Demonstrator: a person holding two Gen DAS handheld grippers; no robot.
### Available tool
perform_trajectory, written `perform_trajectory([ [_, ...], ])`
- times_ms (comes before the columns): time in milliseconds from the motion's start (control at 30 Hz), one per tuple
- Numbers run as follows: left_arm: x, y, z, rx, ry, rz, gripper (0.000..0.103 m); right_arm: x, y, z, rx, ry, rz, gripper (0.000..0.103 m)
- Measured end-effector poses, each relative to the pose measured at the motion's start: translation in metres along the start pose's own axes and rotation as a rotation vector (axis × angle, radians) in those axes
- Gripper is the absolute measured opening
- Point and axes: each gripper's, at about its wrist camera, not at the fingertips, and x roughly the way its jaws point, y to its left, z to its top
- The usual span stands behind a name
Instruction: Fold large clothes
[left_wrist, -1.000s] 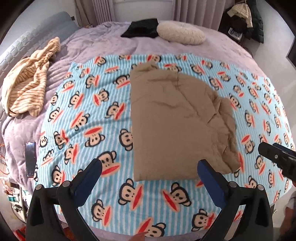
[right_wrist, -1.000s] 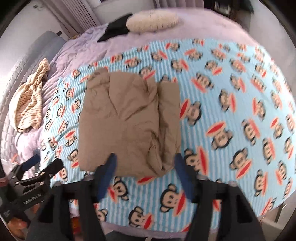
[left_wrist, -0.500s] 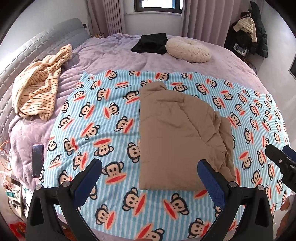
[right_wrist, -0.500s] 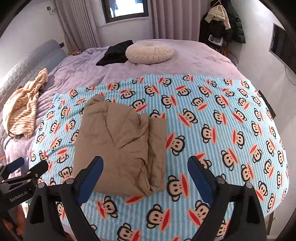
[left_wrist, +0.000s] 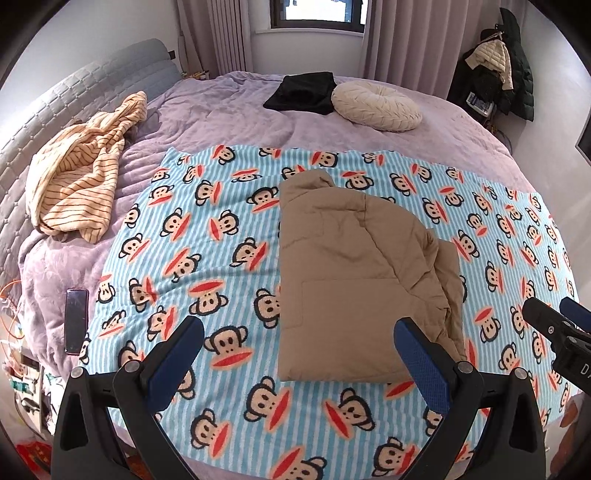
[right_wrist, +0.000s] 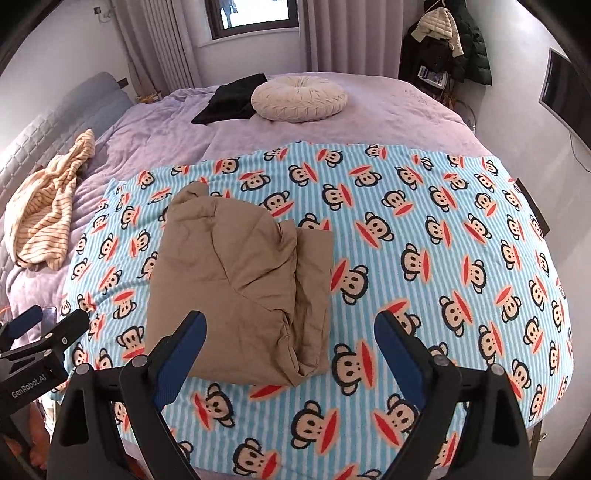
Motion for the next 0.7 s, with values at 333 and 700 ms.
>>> perform_trajectory([
  [333, -0.0039, -0.0018, -0.0042, -0.018, 0.002, 0.008, 0.103, -0.0008, 0.0001, 0.0004, -0.003, 0.001, 0.0, 0.094],
  [700, -0.0055, -0.0025, -0.0069, -0.023, 0.001, 0.013, 0.103, -0.0002, -0.003, 0.0023, 0.0, 0.008, 0.004, 0.094],
])
